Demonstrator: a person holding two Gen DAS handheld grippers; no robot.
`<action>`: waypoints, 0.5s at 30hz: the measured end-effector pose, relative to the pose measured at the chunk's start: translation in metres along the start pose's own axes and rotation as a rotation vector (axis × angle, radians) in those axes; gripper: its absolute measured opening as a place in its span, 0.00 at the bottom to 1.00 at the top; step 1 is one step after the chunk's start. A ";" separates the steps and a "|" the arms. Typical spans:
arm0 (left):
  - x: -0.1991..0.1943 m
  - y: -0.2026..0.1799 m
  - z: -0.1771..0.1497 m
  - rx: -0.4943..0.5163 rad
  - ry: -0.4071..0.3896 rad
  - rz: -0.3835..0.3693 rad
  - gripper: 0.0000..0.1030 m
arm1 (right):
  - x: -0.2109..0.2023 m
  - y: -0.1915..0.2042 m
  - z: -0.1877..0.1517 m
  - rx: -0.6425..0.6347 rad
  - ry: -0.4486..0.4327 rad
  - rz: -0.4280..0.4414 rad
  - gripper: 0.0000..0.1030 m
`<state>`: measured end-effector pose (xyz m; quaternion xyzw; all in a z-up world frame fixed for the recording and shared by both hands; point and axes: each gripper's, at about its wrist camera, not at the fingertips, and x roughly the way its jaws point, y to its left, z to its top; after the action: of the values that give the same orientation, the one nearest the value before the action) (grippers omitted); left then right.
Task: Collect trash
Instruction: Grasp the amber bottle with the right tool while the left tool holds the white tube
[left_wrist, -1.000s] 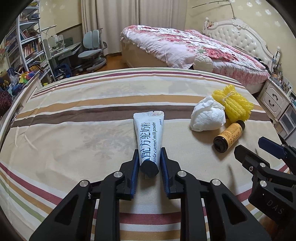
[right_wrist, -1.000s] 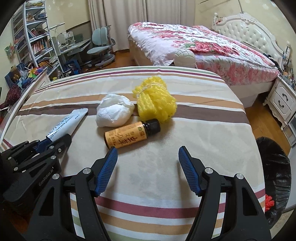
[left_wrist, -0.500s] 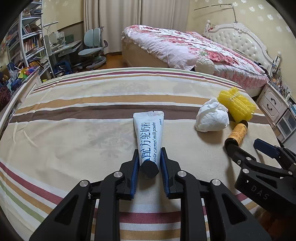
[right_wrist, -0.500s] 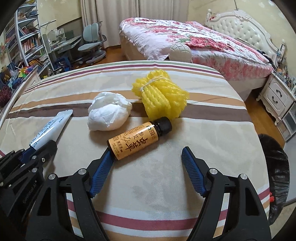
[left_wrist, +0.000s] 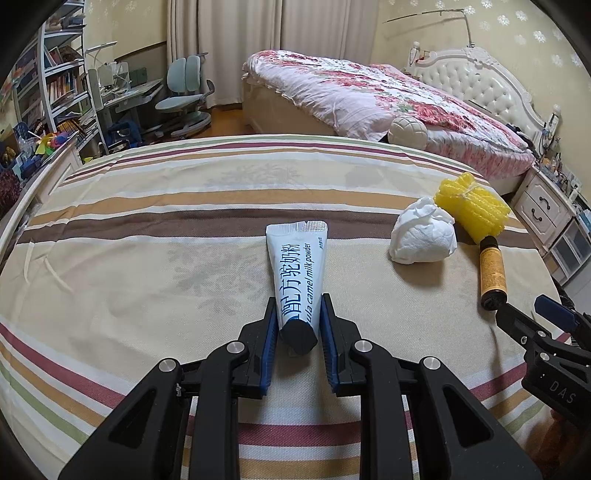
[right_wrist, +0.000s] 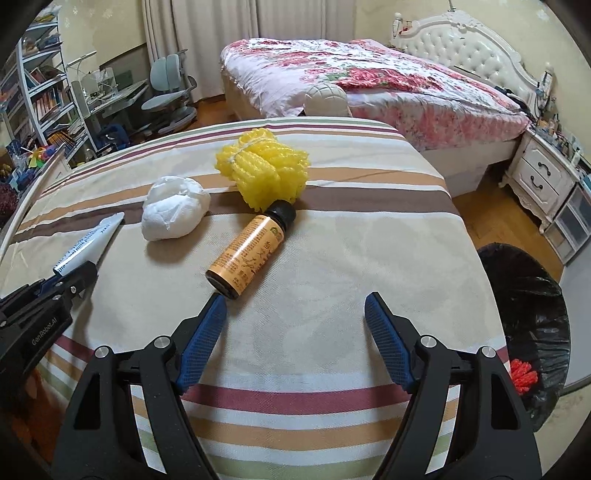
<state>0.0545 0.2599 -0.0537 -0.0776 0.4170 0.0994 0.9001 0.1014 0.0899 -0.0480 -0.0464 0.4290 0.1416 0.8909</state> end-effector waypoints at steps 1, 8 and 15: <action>0.000 0.000 0.000 0.001 0.000 0.001 0.22 | 0.000 0.001 0.003 0.001 -0.006 0.007 0.73; 0.000 0.000 0.001 0.000 0.000 0.001 0.22 | 0.020 0.012 0.021 0.012 -0.011 0.002 0.70; 0.000 0.000 0.001 0.000 -0.001 0.001 0.22 | 0.020 0.006 0.012 0.003 0.005 -0.012 0.43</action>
<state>0.0556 0.2606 -0.0532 -0.0773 0.4166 0.0999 0.9003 0.1207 0.1026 -0.0555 -0.0478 0.4310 0.1356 0.8908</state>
